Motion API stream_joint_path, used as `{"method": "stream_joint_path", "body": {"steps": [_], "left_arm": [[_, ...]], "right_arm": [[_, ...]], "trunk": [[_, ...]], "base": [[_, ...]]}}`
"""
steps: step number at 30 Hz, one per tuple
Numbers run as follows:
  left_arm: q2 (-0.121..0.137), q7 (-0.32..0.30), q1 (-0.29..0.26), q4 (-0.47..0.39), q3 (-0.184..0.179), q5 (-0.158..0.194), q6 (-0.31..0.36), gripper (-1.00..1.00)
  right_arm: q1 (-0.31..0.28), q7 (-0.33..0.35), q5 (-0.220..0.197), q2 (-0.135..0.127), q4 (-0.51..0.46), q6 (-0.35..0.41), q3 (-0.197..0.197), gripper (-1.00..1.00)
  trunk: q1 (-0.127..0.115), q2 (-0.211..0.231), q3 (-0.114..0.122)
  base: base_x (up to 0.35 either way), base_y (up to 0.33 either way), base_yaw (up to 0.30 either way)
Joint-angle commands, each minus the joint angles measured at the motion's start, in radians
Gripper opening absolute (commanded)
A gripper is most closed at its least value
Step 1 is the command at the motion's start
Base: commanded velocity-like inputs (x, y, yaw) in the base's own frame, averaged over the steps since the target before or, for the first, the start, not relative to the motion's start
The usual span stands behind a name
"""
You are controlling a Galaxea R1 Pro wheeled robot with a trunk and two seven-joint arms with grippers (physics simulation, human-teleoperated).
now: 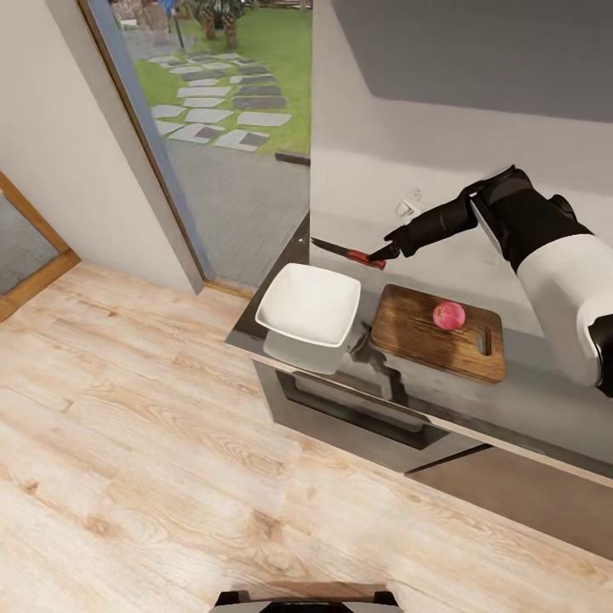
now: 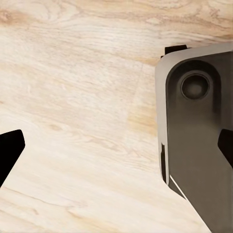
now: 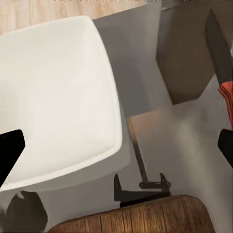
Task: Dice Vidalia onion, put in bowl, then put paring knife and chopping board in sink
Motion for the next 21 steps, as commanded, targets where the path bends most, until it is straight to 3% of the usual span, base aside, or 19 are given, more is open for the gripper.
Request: {"method": "stream_joint_path", "body": {"steps": [1,12,21], "left_arm": [[-0.001,0.005,-0.001,0.002,-0.006,-0.002,-0.003,1.00],[0.000,0.005,-0.001,0.002,-0.006,-0.002,-0.003,1.00],[0.000,0.005,-0.001,0.002,-0.006,-0.002,-0.003,1.00]], "right_arm": [[-0.001,0.016,0.002,-0.001,-0.003,0.009,0.001,1.00],[-0.001,0.027,0.004,0.000,0.004,0.009,0.003,1.00],[-0.001,0.025,0.004,-0.001,0.018,-0.008,0.004,1.00]], "trunk": [[0.001,-0.002,-0.001],[0.001,-0.002,-0.001],[0.001,-0.002,-0.001]], "base": [[0.000,0.000,0.000],[0.135,0.050,0.000],[0.025,0.015,0.000]]}}
